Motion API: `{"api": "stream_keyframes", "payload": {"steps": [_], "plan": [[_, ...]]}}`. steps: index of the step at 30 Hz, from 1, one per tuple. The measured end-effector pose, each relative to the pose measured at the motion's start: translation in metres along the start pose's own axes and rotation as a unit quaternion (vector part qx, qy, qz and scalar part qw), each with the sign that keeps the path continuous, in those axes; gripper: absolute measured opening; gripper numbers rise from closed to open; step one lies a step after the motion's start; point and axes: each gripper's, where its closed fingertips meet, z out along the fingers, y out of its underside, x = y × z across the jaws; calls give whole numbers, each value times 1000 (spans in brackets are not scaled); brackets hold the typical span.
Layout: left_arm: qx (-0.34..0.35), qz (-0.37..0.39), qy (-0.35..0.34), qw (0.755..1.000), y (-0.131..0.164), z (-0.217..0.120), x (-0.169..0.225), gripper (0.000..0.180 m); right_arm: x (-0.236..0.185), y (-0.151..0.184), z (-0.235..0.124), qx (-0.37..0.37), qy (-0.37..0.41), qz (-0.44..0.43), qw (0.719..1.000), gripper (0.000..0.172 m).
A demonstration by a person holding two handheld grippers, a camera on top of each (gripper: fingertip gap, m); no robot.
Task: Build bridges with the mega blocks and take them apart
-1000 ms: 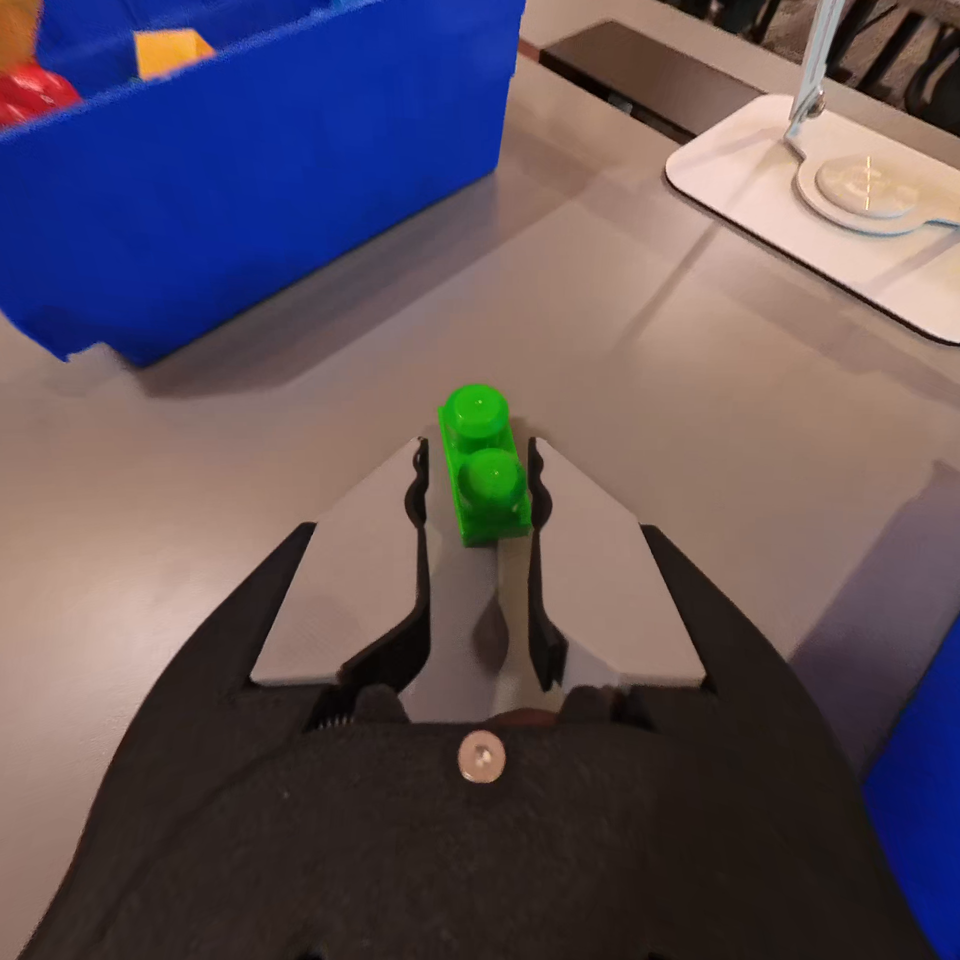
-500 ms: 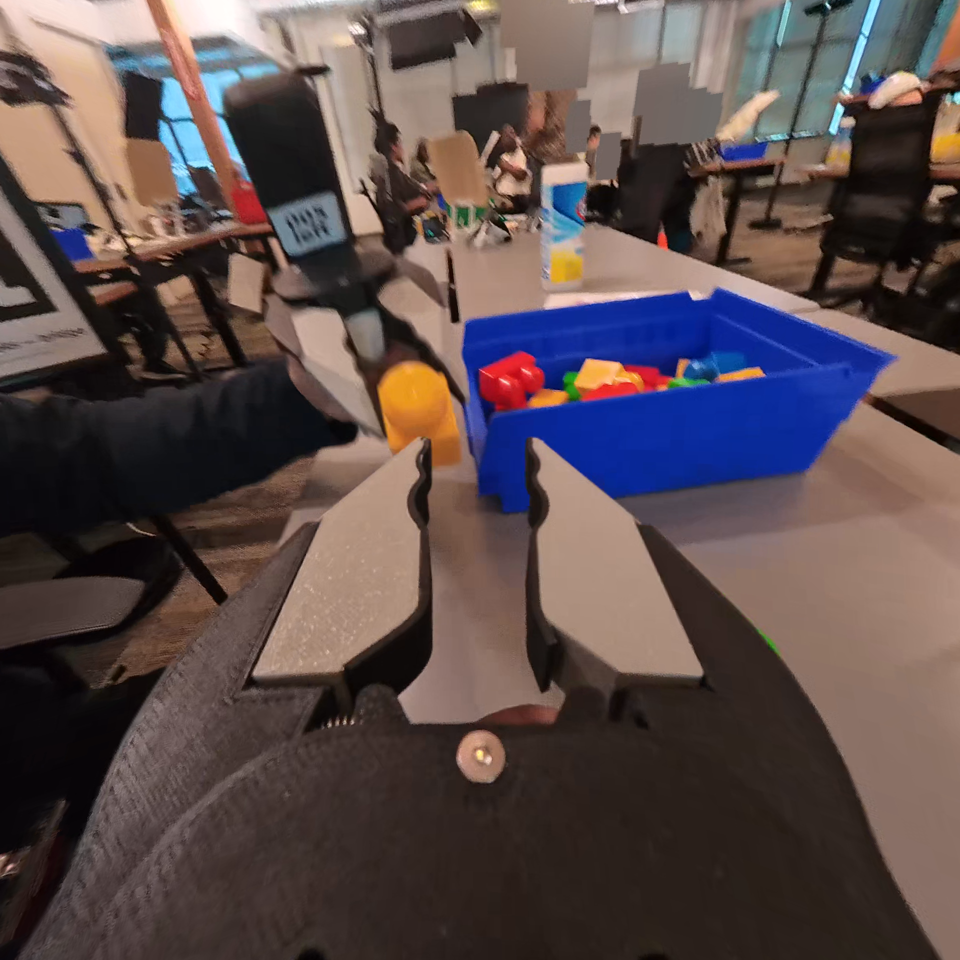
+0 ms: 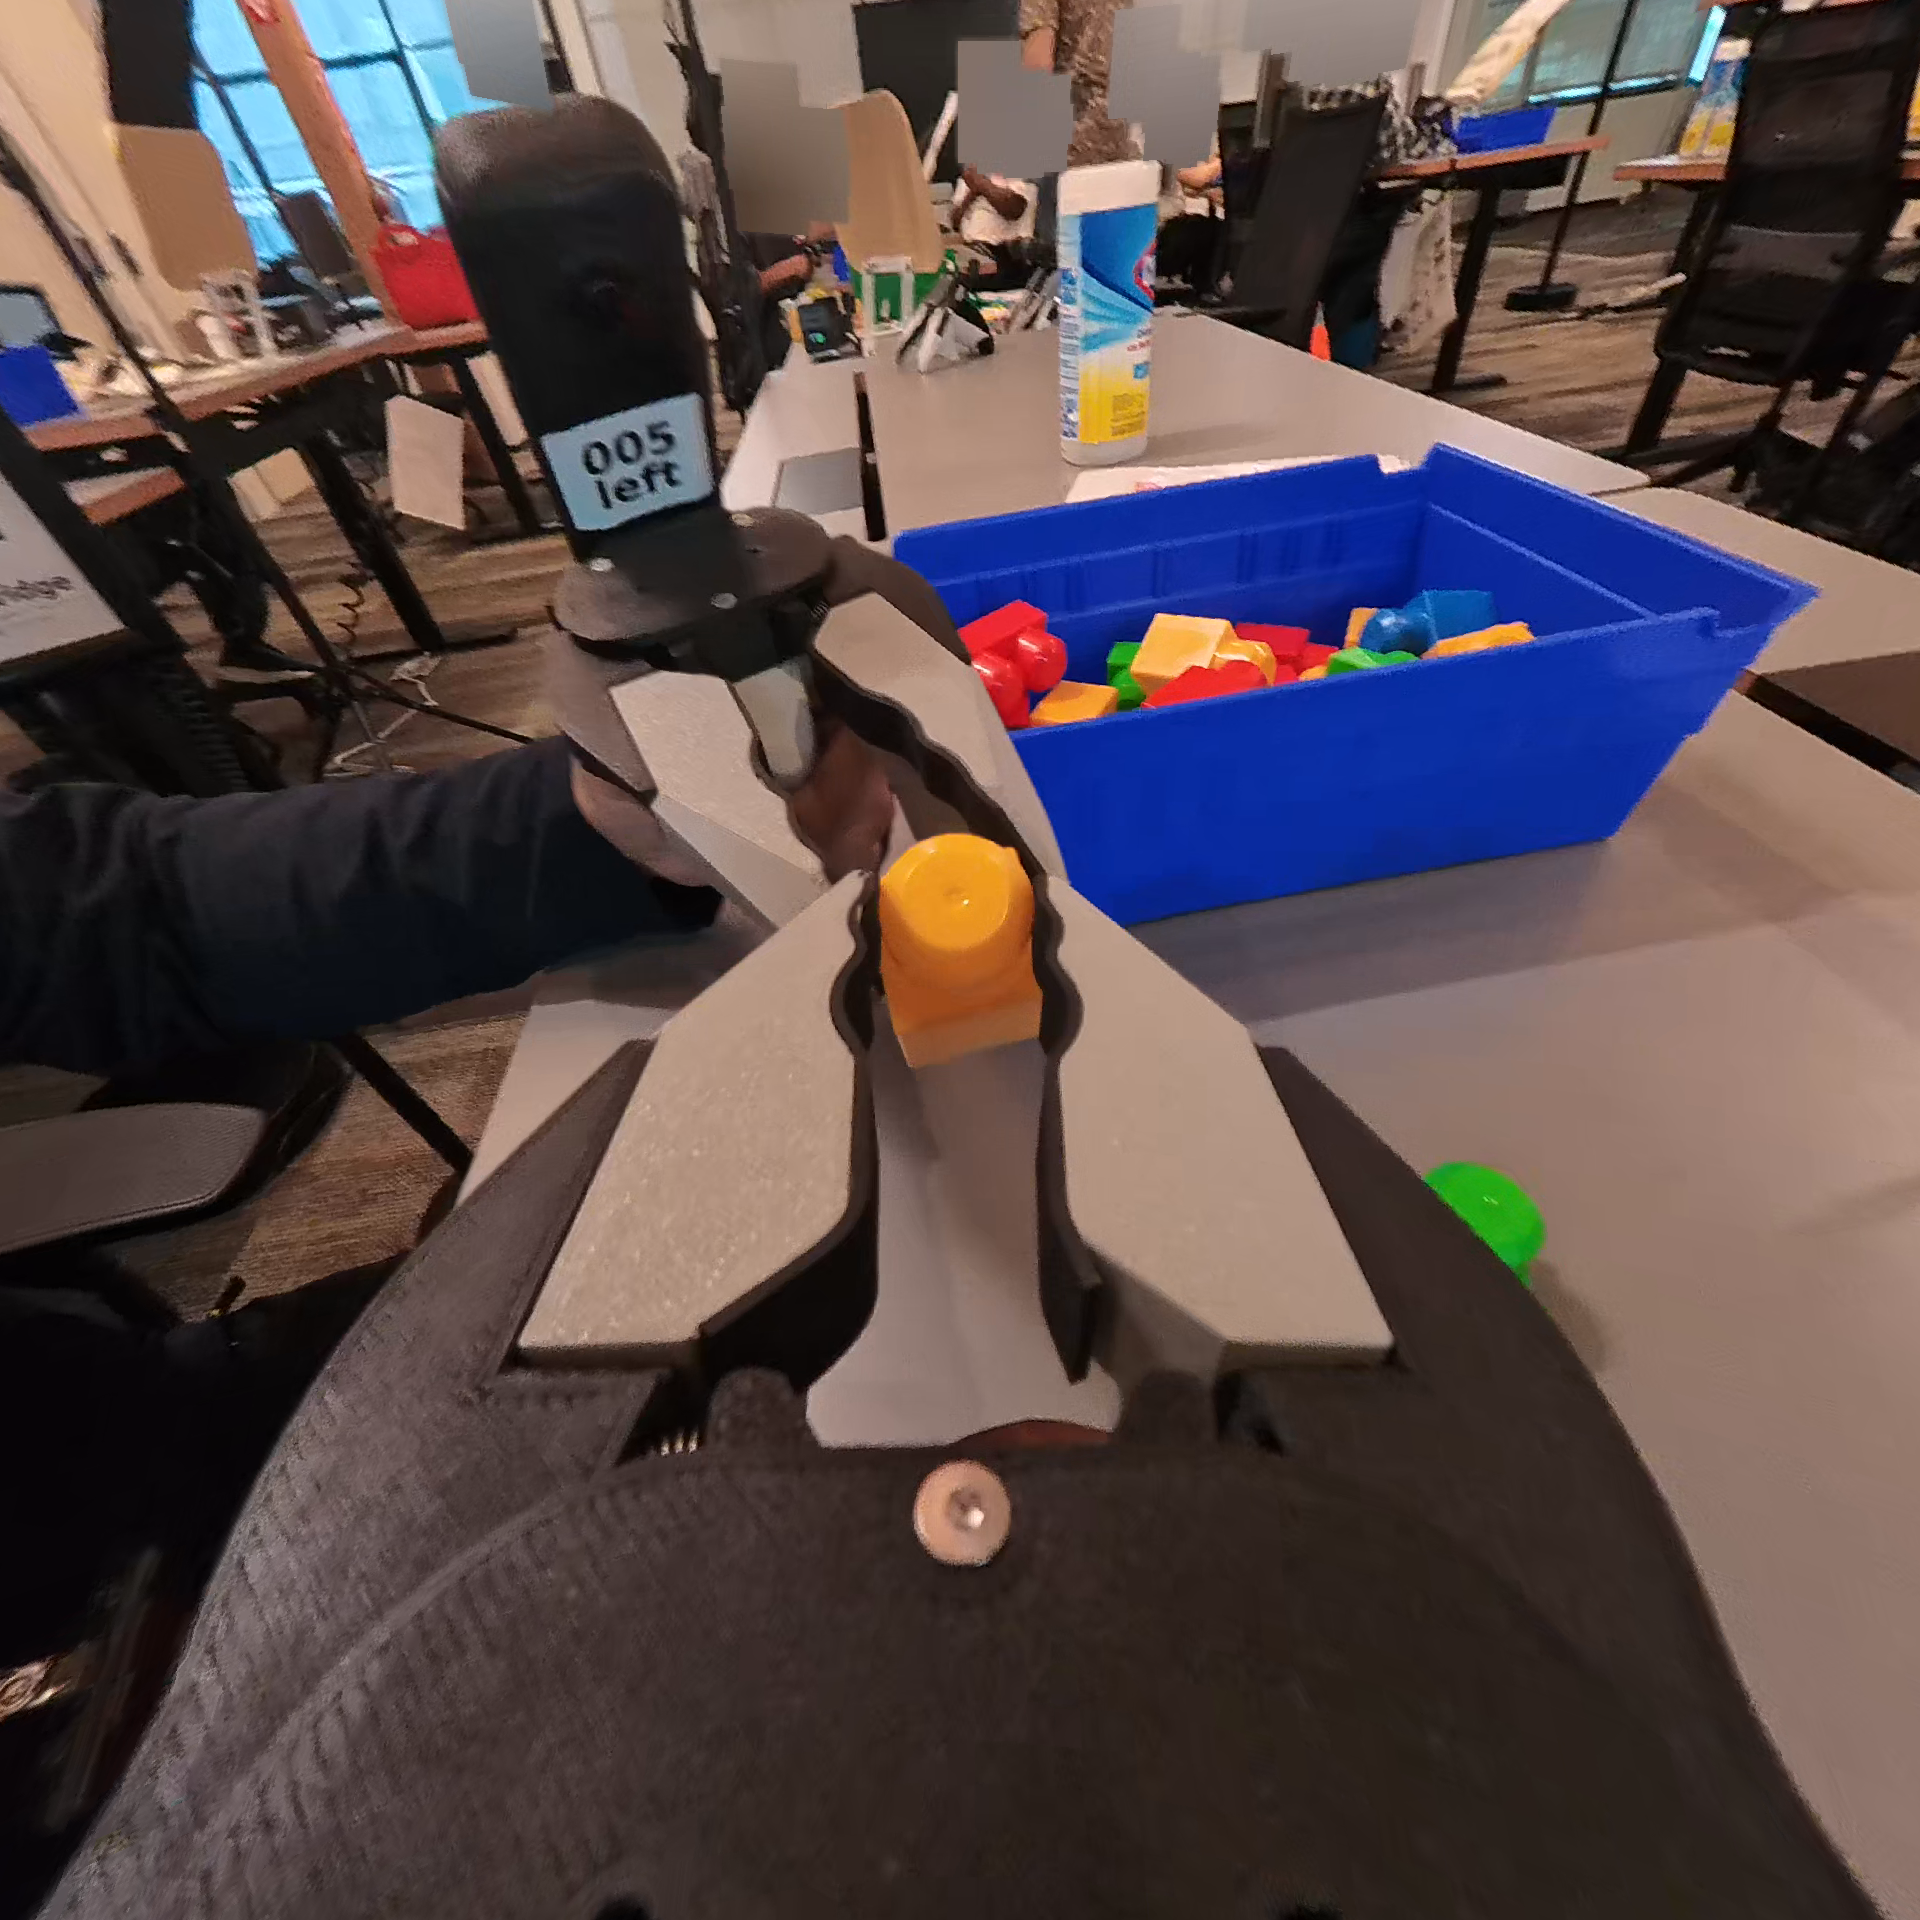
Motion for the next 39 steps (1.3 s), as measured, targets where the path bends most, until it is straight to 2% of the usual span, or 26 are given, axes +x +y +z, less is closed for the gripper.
{"api": "stream_keyframes", "payload": {"steps": [2,4,5,6,7,8,9,11,12,15,19,23,26,27,29,31,33,35,37,39], "plan": [[-12,-7,-37,999,3,-6,-13,35,15,5,-1,-16,46,-3,999,25],[-35,-29,-88,995,6,-17,-30,42,29,12,-4,-37,86,-3,996,25],[-49,-34,-113,992,6,-27,-38,37,36,17,-5,-48,104,2,993,25],[-60,-31,-154,986,5,-45,-49,22,43,20,-7,-55,121,11,991,25],[-73,-31,-239,968,3,-71,-76,30,50,25,-8,-63,136,24,988,25],[-95,-34,-308,946,2,-99,-99,31,55,30,-9,-75,145,36,986,25],[-104,-39,-325,939,-2,-119,-108,35,58,35,-9,-86,150,45,984,25],[-102,-68,-316,941,-10,-142,-116,43,60,43,-7,-102,154,57,981,26],[-122,-86,-323,935,-6,-152,-124,51,61,46,-6,-109,155,61,980,26],[-247,-96,-378,887,35,-178,-166,57,60,52,-3,-126,155,57,978,26],[-349,-145,-361,853,83,-174,-196,61,60,57,-2,-141,158,46,976,26],[-401,-107,-323,851,100,-158,-212,53,61,63,-3,-150,151,54,976,26],[-462,-72,-312,827,115,-159,-221,50,62,67,-3,-156,146,65,975,25],[-458,-59,-307,832,112,-154,-223,41,62,68,-3,-157,145,67,975,25],[-489,-30,-321,811,115,-159,-232,34,63,69,-4,-161,146,68,974,25],[-500,-16,-326,802,114,-159,-233,34,64,72,-5,-168,147,67,972,25],[-485,-4,-340,806,105,-159,-233,34,64,74,-6,-178,147,66,971,25],[-442,5,-358,823,85,-159,-227,34,63,78,-7,-189,143,64,969,25],[-355,-6,-346,868,52,-147,-206,34,62,80,-8,-200,140,61,968,25],[-242,-12,-267,933,11,-120,-155,34,59,83,-10,-211,128,61,967,25]]}}
